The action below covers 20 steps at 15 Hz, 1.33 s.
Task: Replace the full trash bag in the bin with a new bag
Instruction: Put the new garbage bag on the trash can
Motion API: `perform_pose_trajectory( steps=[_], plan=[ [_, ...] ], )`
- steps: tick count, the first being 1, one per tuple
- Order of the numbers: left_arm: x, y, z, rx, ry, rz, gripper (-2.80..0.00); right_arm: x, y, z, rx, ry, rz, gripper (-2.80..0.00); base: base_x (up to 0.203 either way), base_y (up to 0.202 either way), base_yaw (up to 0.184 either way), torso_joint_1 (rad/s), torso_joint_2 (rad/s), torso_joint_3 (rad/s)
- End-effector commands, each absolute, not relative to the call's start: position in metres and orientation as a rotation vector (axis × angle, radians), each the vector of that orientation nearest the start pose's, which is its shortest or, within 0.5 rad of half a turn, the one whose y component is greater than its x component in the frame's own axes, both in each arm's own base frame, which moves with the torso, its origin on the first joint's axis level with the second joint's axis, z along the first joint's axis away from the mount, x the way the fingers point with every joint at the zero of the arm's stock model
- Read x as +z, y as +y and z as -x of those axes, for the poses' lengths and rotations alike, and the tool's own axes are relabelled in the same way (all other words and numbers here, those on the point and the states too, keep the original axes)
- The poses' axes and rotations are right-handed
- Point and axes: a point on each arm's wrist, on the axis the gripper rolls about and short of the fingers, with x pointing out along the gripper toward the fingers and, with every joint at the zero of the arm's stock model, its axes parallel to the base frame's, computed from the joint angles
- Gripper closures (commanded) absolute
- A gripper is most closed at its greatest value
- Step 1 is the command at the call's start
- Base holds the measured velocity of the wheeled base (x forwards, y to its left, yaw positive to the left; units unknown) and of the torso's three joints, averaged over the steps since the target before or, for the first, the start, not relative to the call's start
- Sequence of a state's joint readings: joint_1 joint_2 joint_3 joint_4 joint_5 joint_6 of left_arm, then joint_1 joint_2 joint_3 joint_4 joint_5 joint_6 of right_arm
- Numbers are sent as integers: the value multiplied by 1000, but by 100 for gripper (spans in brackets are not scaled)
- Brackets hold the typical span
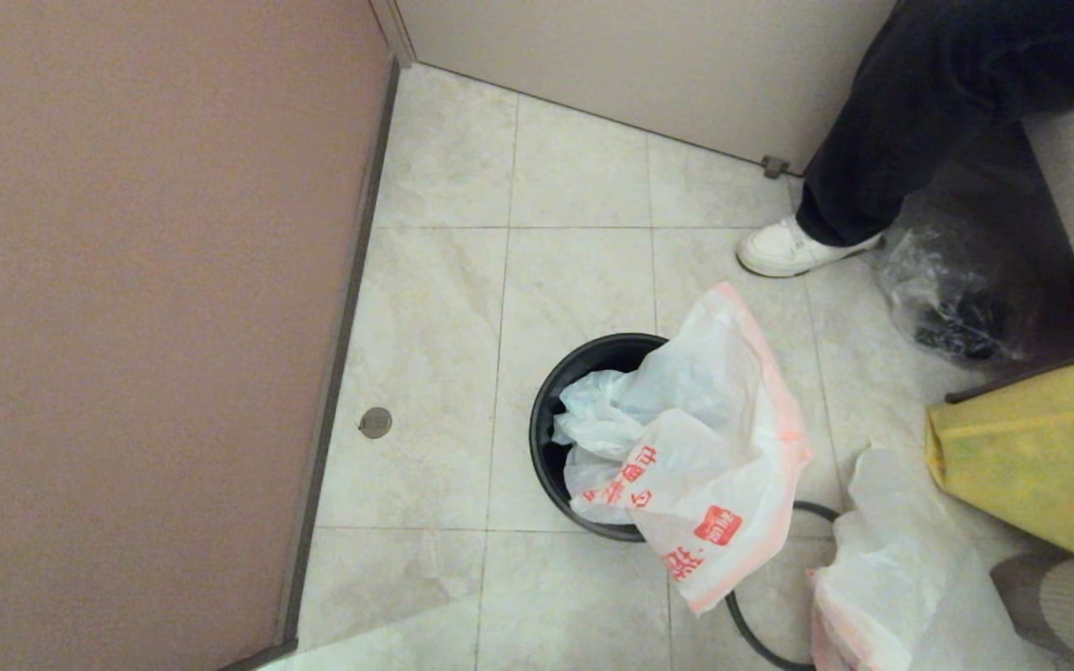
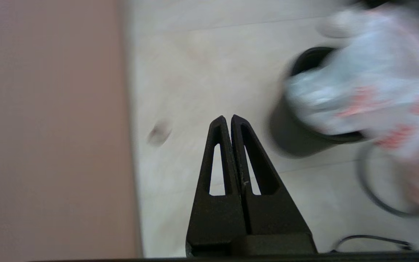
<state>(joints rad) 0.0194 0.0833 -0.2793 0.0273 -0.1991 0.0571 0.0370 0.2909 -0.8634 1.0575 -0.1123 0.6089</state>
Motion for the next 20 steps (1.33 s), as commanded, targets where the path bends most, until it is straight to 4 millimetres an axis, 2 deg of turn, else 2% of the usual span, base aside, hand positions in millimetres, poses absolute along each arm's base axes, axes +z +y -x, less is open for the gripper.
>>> perform_pose_trajectory(
  steps=[1, 3, 6, 7, 9, 11, 13, 16, 20],
  plan=[
    [207, -14, 22, -409, -91, -152, 0, 195, -6, 90, -220, 454, -561, 0, 0, 0, 0, 0, 0, 0],
    [245, -24, 13, -540, -43, -204, 0, 199, -6, 85, -180, 463, -569, 0, 0, 0, 0, 0, 0, 0],
    [310, -36, 19, -677, -45, -217, 0, 210, -4, 74, -75, 381, -593, 0, 0, 0, 0, 0, 0, 0],
    [327, -37, 18, -704, -31, -196, 0, 212, -4, 71, -48, 388, -594, 0, 0, 0, 0, 0, 0, 0],
    [341, -33, 10, -684, 10, -147, 0, 210, -5, 70, -30, 400, -593, 0, 0, 0, 0, 0, 0, 0],
    [328, -31, 5, -647, 62, -86, 0, 206, -5, 70, -23, 394, -590, 0, 0, 0, 0, 0, 0, 0],
    [310, -17, -11, -522, 161, -15, 0, 207, -6, 73, -13, 371, -592, 0, 0, 0, 0, 0, 0, 0],
    [278, -9, -19, -375, 221, -121, 0, 204, -6, 77, -8, 354, -591, 0, 0, 0, 0, 0, 0, 0],
    [266, -1, -27, -288, 212, -197, 0, 196, -6, 73, -15, 392, -590, 0, 0, 0, 0, 0, 0, 0]
  ],
)
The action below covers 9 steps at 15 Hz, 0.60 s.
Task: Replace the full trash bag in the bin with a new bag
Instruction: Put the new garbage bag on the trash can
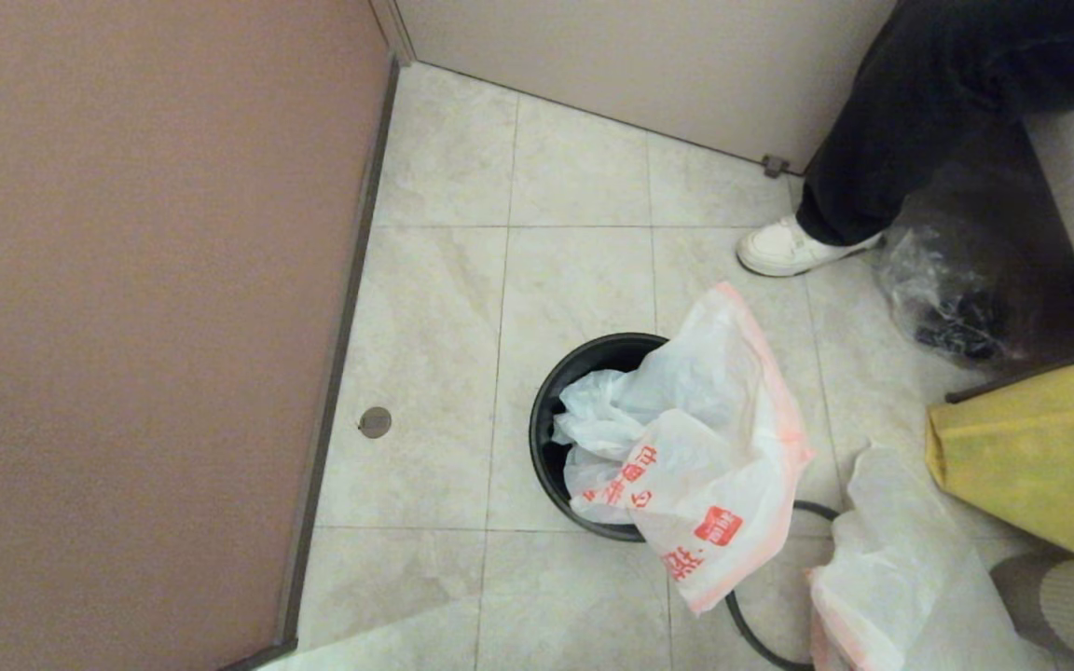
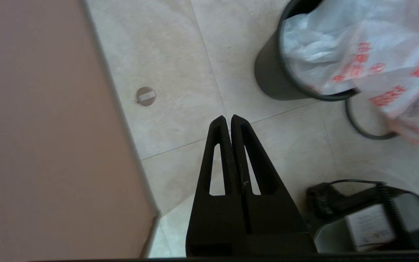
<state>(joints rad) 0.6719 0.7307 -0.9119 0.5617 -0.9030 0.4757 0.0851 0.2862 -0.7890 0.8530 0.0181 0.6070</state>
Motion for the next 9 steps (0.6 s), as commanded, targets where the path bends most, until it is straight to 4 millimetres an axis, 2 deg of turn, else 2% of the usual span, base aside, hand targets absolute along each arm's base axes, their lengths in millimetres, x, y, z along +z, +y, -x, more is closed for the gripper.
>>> perform_pose_trajectory(
  steps=[1, 3, 6, 7, 9],
  plan=[
    [269, -6, -21, -280, 188, -223, 0, 191, -6, 71, -22, 411, -588, 0, 0, 0, 0, 0, 0, 0],
    [276, -13, -12, -221, 154, -262, 0, 191, -5, 70, 8, 414, -572, 0, 0, 0, 0, 0, 0, 0],
    [275, -22, -5, -46, 143, -252, 0, 198, -3, 68, 138, 372, -553, 0, 0, 0, 0, 0, 0, 0],
    [276, -30, -3, -1, 123, -262, 0, 201, -1, 71, 223, 377, -536, 0, 0, 0, 0, 0, 0, 0],
    [281, -47, -7, 161, 89, -271, 0, 209, 5, 82, 567, 425, -480, 0, 0, 0, 0, 0, 0, 0]
  ],
)
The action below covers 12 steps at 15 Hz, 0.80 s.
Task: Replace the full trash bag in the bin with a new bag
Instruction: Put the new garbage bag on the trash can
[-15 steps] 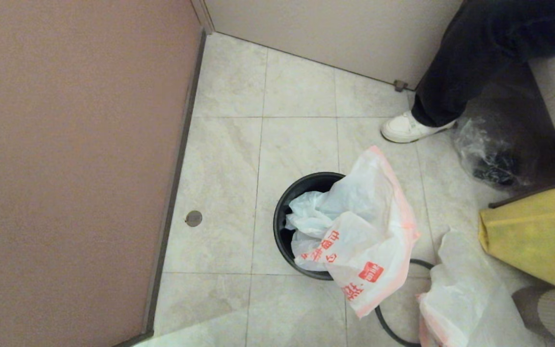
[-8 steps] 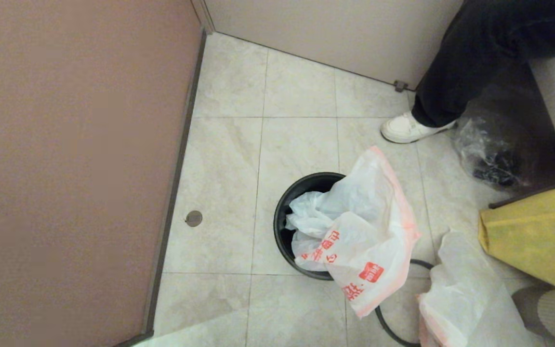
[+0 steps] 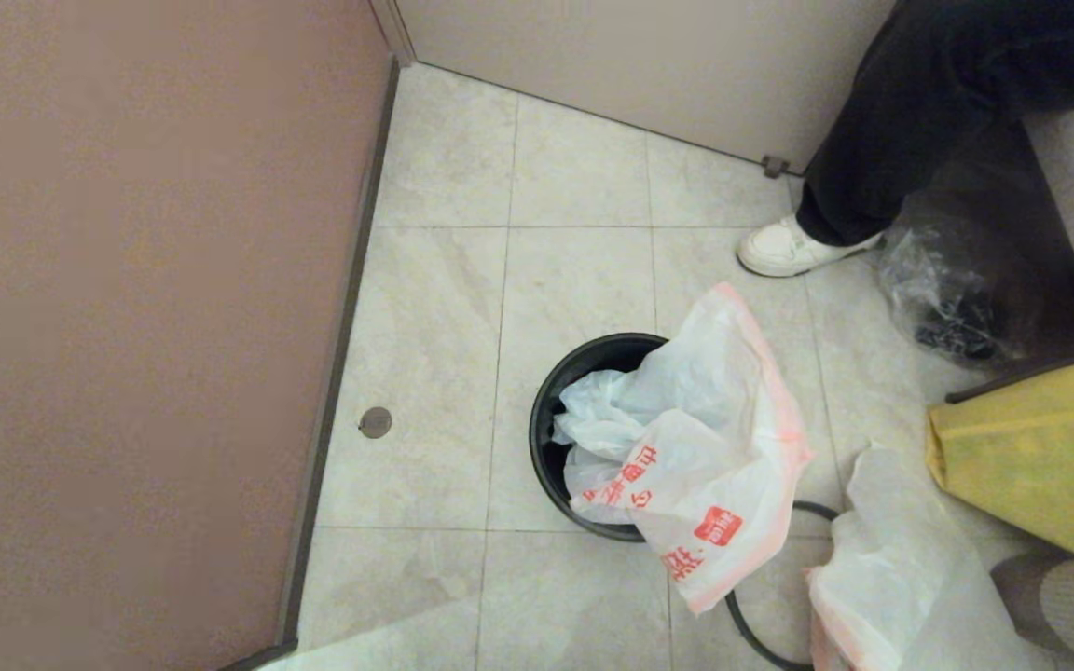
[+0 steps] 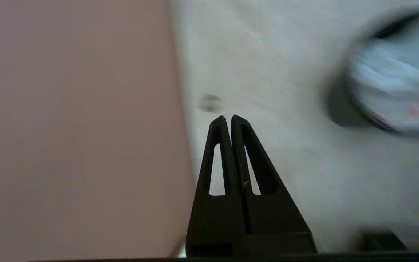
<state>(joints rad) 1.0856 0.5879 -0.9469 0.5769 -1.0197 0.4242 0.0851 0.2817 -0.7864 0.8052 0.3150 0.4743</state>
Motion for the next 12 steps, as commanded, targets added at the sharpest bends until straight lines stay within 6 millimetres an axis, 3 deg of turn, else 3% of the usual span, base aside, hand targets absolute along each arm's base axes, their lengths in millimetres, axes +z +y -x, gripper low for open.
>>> perform_pose_trajectory(
  steps=[1, 3, 6, 9, 12],
  plan=[
    [285, -54, -16, 268, 75, -261, 0, 211, 8, 87, 784, 445, -432, 0, 0, 0, 0, 0, 0, 0],
    [295, -61, -37, 460, 59, -242, 0, 209, 15, 78, 1158, 406, -266, 0, 0, 0, 0, 0, 0, 0],
    [305, -68, -54, 540, 41, -216, 0, 205, 18, 39, 1375, 504, -303, 0, 0, 0, 0, 0, 0, 0],
    [318, -102, -46, 323, -12, -178, 0, 196, 19, 14, 1601, 600, -306, 0, 0, 0, 0, 0, 0, 0],
    [340, -135, -33, 146, -47, -158, 0, 186, 16, 19, 1734, 655, -286, 0, 0, 0, 0, 0, 0, 0]
  ],
)
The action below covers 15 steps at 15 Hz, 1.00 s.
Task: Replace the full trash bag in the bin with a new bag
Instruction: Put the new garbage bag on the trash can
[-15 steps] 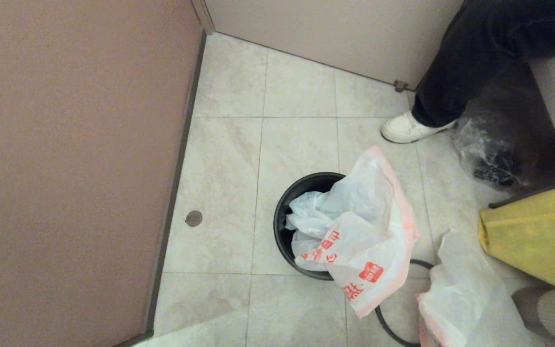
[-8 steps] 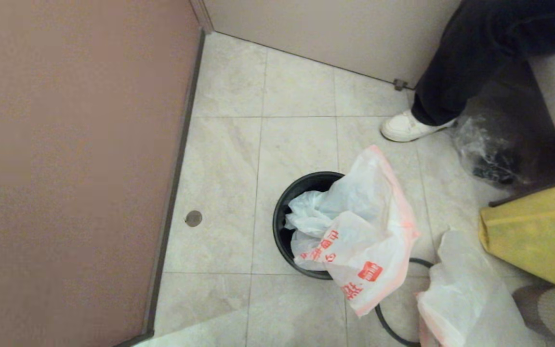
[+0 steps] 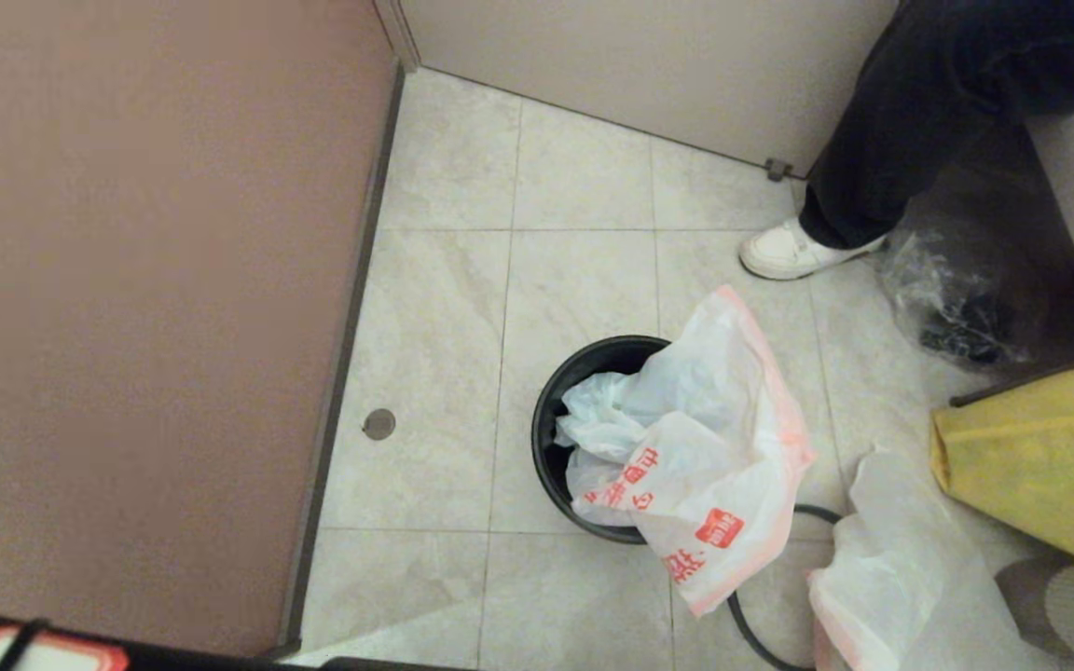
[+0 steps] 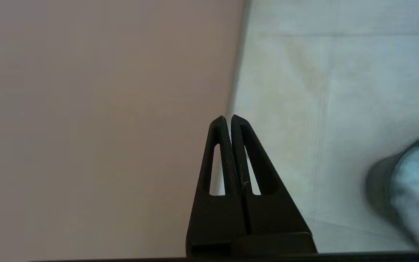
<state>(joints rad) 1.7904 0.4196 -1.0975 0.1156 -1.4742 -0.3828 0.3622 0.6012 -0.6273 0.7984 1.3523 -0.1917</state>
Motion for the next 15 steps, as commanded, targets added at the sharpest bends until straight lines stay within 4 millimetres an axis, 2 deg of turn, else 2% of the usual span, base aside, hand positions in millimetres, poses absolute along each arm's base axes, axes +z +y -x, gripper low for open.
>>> perform_pose_trajectory(
  steps=[1, 3, 7, 13, 15],
  plan=[
    [342, -135, -33, 144, -46, -163, 0, 186, 14, 24, 1760, 639, -290, 0, 0, 0, 0, 0, 0, 0],
    [347, -129, -35, 158, -45, -155, 0, 187, 11, 29, 1835, 629, -340, 0, 0, 0, 0, 0, 0, 0],
    [355, -113, -38, 195, -41, -151, 0, 190, 11, 30, 1841, 612, -332, 0, 0, 0, 0, 0, 0, 0],
    [353, -83, -39, 249, -30, -162, 0, 199, 13, 26, 1830, 607, -324, 0, 0, 0, 0, 0, 0, 0],
    [353, -78, -39, 260, -28, -154, 0, 205, 14, 23, 1827, 601, -318, 0, 0, 0, 0, 0, 0, 0]
  ],
)
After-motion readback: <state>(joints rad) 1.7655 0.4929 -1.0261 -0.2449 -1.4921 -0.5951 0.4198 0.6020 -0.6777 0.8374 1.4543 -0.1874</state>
